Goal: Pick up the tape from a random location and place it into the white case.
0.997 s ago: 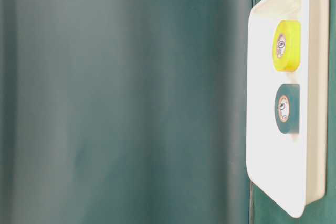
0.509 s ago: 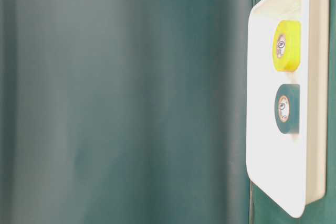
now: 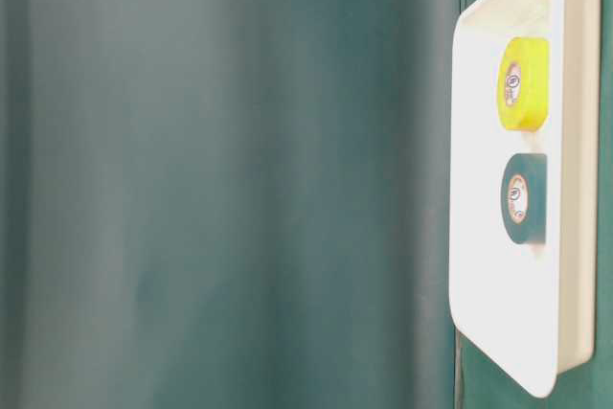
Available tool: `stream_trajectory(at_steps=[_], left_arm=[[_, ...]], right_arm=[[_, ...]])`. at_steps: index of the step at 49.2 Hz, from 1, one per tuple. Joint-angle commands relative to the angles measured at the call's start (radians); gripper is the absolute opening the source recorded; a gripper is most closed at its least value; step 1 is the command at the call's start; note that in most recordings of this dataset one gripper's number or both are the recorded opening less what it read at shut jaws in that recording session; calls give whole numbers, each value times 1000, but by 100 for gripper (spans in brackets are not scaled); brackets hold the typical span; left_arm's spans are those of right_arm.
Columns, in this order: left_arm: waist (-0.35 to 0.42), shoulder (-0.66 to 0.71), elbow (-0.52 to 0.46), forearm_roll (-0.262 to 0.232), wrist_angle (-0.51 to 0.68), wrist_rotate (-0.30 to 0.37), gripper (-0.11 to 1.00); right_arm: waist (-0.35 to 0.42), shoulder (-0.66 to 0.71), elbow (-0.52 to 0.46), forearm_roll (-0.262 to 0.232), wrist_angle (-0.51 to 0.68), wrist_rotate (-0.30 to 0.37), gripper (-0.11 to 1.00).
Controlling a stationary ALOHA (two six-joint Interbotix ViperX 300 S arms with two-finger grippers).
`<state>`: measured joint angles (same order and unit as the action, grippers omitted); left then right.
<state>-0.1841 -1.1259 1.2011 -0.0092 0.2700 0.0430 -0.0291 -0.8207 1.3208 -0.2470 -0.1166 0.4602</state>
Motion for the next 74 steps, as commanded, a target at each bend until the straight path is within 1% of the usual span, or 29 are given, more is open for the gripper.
stream_trajectory(at_steps=[1, 6, 13, 21, 39, 50, 59, 67, 74], left_arm=[[-3, 12, -17, -2, -12, -2, 91], [-3, 23, -14, -2, -40, -2, 91], [-3, 77, -9, -2, -130, -2, 91], [-3, 193, -37, -2, -245, 0, 91], [-3, 446, -140, -2, -414, 0, 91], [-3, 620, -242, -2, -446, 0, 91], [-3, 778, -374, -2, -439, 0, 91], [-5, 868, -479, -2, -420, 0, 91], [-6, 925, -548, -2, -383, 0, 91]], right_arm=[[-2, 2, -25, 0, -3, -2, 86], [-2, 3, -26, 0, -3, -2, 86], [-2, 3, -32, 0, -3, -2, 86], [-2, 3, -40, 0, -3, -2, 86], [-2, 3, -48, -2, 6, -3, 86], [-2, 5, -51, -2, 9, -3, 86], [-2, 5, -51, -3, 11, -6, 86], [-2, 5, -51, -5, 17, -8, 86], [-2, 6, -51, -5, 20, -9, 86]])
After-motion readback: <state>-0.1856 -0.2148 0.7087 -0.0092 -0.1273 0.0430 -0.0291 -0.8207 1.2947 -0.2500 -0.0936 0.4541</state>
